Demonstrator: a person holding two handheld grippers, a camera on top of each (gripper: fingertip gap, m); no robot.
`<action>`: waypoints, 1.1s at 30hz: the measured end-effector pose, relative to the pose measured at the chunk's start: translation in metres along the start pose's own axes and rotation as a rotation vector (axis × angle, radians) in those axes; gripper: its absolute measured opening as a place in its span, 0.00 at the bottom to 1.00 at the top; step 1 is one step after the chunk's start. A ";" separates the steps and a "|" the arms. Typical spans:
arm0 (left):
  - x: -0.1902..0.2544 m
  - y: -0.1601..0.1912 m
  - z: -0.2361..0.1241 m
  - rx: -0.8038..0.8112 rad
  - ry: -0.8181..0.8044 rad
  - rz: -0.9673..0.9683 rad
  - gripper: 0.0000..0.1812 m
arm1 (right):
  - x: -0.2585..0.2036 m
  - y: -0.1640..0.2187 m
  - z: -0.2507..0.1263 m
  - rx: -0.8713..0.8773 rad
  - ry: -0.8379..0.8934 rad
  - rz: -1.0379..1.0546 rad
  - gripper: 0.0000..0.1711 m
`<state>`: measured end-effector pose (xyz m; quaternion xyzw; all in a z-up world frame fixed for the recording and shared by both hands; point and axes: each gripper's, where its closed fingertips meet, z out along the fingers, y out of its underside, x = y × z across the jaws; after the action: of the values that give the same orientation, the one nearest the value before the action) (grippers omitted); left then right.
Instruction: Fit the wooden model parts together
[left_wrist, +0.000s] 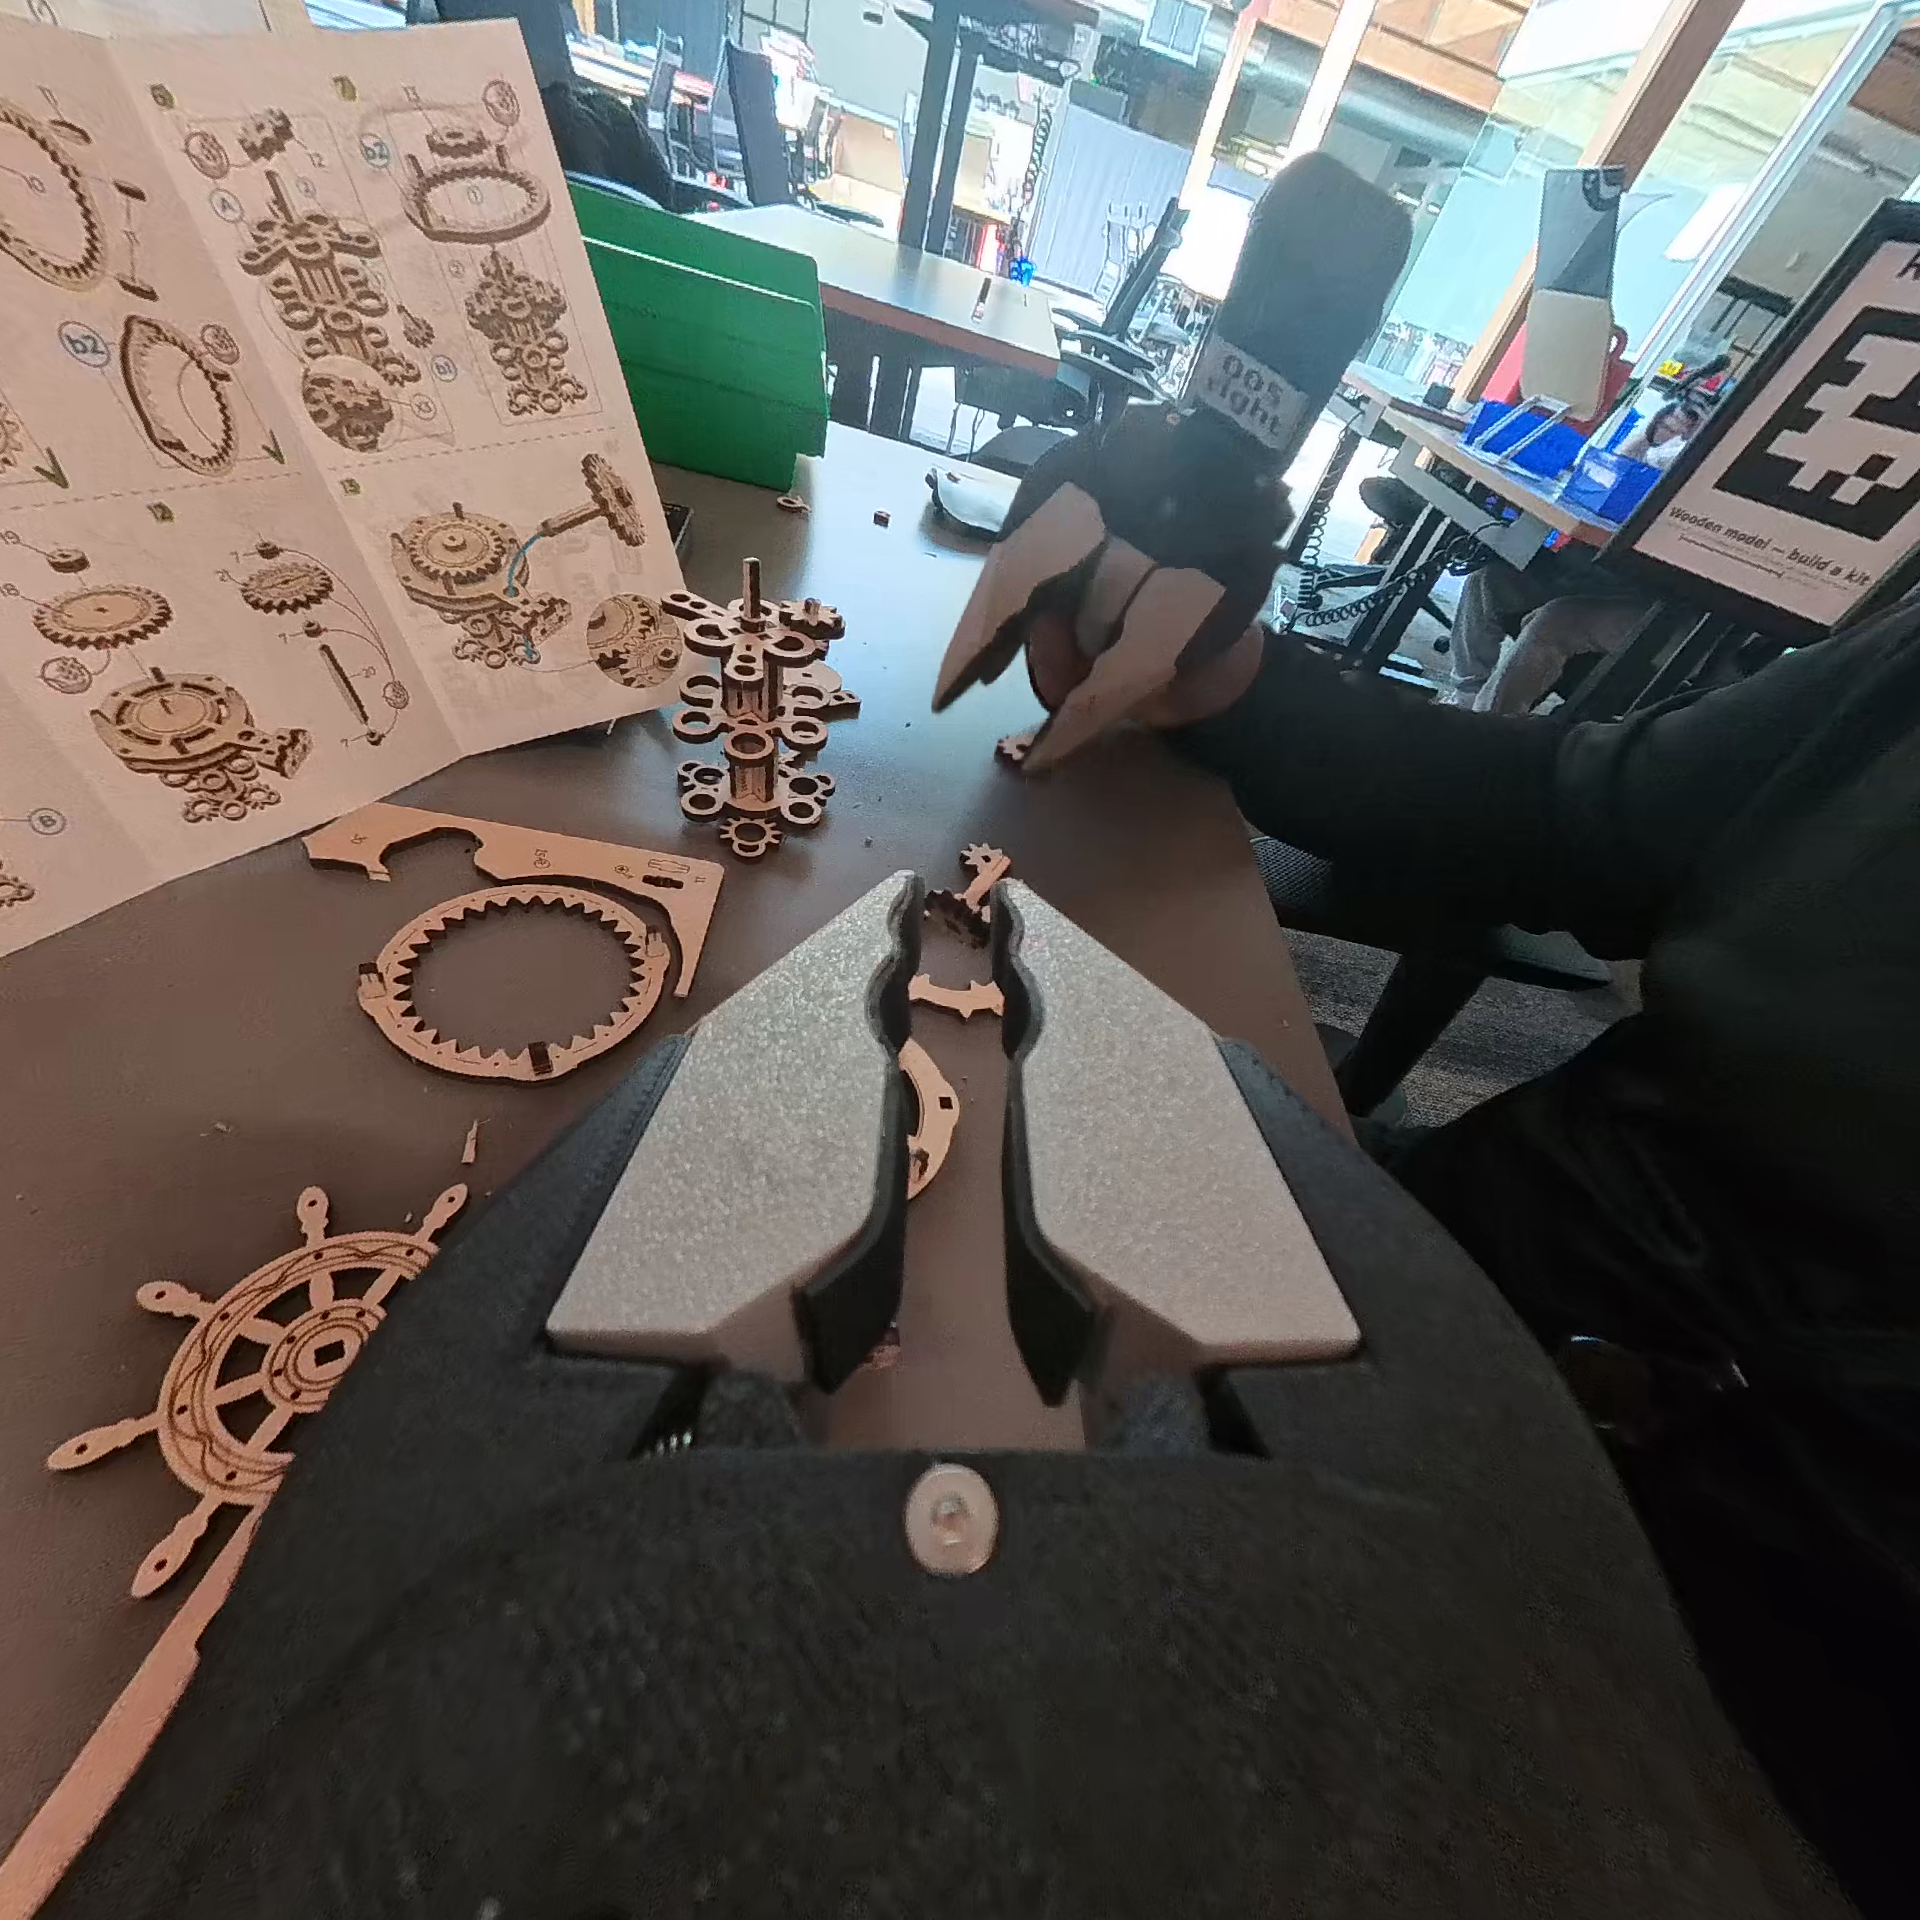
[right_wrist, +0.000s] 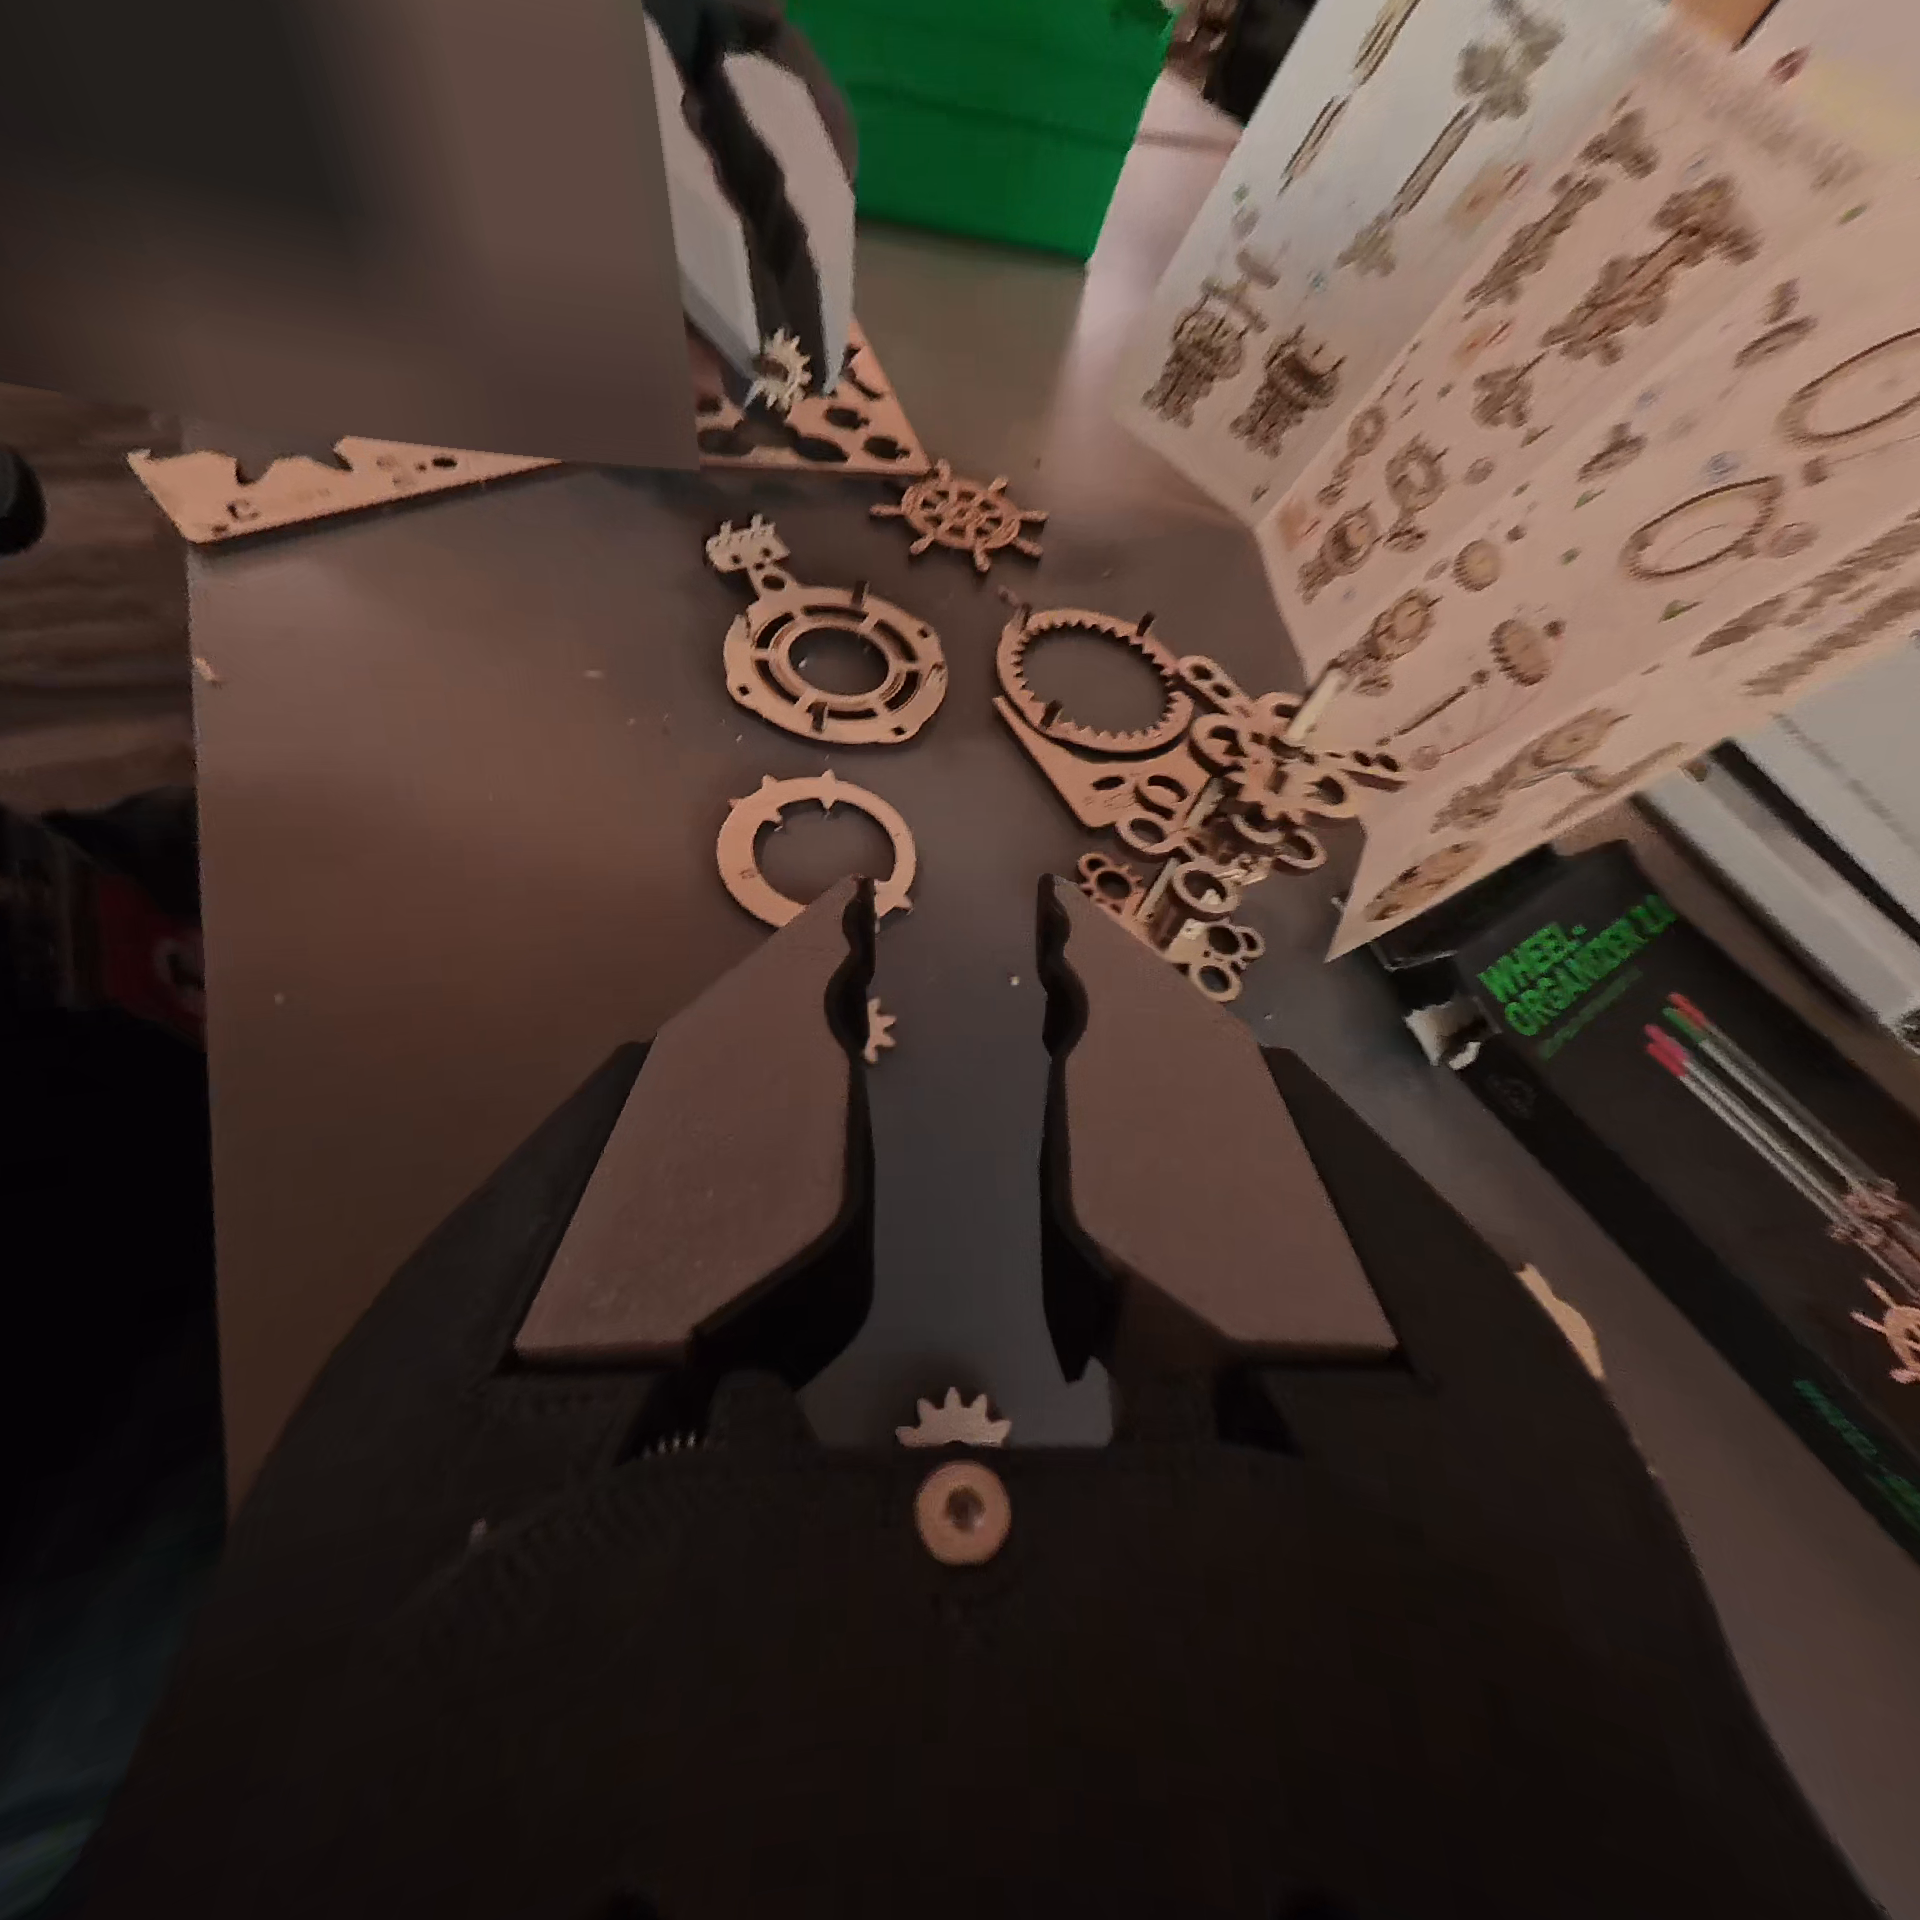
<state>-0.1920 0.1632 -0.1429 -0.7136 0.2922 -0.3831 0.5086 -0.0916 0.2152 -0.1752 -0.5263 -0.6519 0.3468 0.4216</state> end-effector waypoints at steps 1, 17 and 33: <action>0.000 0.000 0.000 0.001 0.001 -0.002 0.05 | 0.003 -0.002 -0.002 0.018 0.015 0.008 0.16; -0.004 -0.002 0.000 0.015 -0.005 -0.033 0.05 | 0.007 -0.001 0.000 0.012 0.051 -0.002 0.17; -0.002 0.000 0.000 0.004 -0.006 -0.010 0.05 | 0.017 0.002 -0.002 0.001 0.109 0.009 0.15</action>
<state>-0.1928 0.1653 -0.1431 -0.7153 0.2862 -0.3842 0.5088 -0.0909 0.2320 -0.1728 -0.5471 -0.6256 0.3196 0.4552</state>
